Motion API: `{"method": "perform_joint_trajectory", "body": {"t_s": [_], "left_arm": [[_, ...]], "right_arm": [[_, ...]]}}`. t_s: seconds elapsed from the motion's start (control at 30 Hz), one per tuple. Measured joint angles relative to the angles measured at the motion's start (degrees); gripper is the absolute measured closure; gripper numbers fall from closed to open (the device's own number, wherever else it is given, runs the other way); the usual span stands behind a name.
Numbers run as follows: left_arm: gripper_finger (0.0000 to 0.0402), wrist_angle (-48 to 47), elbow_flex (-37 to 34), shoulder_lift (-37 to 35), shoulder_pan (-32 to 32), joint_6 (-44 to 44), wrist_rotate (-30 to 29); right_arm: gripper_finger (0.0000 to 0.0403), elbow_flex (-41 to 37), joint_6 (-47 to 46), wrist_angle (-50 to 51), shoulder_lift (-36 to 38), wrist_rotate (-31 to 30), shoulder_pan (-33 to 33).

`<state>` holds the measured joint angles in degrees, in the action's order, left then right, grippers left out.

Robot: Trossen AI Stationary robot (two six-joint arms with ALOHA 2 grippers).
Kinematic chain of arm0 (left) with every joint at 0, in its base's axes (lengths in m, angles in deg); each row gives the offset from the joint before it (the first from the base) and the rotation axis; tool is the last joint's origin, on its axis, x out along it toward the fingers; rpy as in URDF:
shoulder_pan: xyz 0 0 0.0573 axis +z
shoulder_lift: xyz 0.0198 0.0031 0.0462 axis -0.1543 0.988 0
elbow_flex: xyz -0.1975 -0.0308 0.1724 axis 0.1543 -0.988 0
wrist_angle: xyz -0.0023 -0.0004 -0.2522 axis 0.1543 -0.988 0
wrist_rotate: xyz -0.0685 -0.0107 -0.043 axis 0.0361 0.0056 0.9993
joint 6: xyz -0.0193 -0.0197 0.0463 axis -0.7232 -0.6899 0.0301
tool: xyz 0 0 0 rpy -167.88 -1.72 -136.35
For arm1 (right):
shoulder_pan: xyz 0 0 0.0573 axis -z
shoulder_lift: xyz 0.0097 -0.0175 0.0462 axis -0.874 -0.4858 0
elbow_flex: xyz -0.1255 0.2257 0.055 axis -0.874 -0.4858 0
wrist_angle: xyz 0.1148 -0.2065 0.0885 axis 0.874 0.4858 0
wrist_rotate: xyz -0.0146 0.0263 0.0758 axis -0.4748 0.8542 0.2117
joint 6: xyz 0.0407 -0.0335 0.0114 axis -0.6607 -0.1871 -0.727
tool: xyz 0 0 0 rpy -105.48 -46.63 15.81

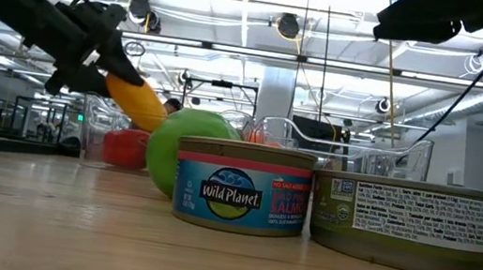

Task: Pick & Place Food Item
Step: Put the yellow mango into the bottom left transparent bin, then put the green apple into the bottom left transparent bin

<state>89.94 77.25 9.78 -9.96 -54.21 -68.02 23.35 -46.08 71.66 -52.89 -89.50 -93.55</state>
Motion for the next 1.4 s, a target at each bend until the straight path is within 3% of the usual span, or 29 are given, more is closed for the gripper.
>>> {"method": "perform_joint_trajectory", "body": {"t_s": [0.23, 0.43, 0.77, 0.93, 1.0, 1.17, 1.27, 1.4], "left_arm": [[0.0107, 0.51, -0.02, 0.0, 0.0, 1.43, 1.57], [0.0068, 3.66, 0.0, 0.02, -0.02, 3.69, 9.61], [0.006, -4.07, 4.67, -4.91, 0.0, 9.19, 9.78], [0.006, -11.86, 9.62, -9.25, 0.0, 10.49, 8.71], [0.0061, -12.11, 10.46, -10.13, -0.17, 10.4, 8.87], [0.006, -11.83, 10.49, -10.34, -1.38, 9.14, 9.7], [0.0059, -11.99, 10.49, -9.46, -2.08, 8.8, 9.8], [0.0062, -11.95, 10.49, -8.23, -2.49, 8.77, 9.82]], "right_arm": [[0.0128, -0.02, -0.11, -1.87, -0.02, -0.08, 0.0], [0.0128, -0.02, -0.12, -2.19, -0.02, -0.08, 0.0], [0.0124, -0.02, -0.18, -3.37, -0.03, 2.09, 0.02], [0.0124, -2.2, 1.57, -14.06, -2.36, 4.78, 0.37], [0.0124, -3.86, 4.1, -21.3, -4.21, 6.92, 0.91], [0.0124, -4.97, 8.42, -35.58, -10.9, 21.63, 4.09], [0.0122, -1.04, 7.1, -36.42, -15.73, 28.02, 6.71], [0.0101, 7.35, 10.42, -28.29, -22.25, 29.65, 8.78]]}}
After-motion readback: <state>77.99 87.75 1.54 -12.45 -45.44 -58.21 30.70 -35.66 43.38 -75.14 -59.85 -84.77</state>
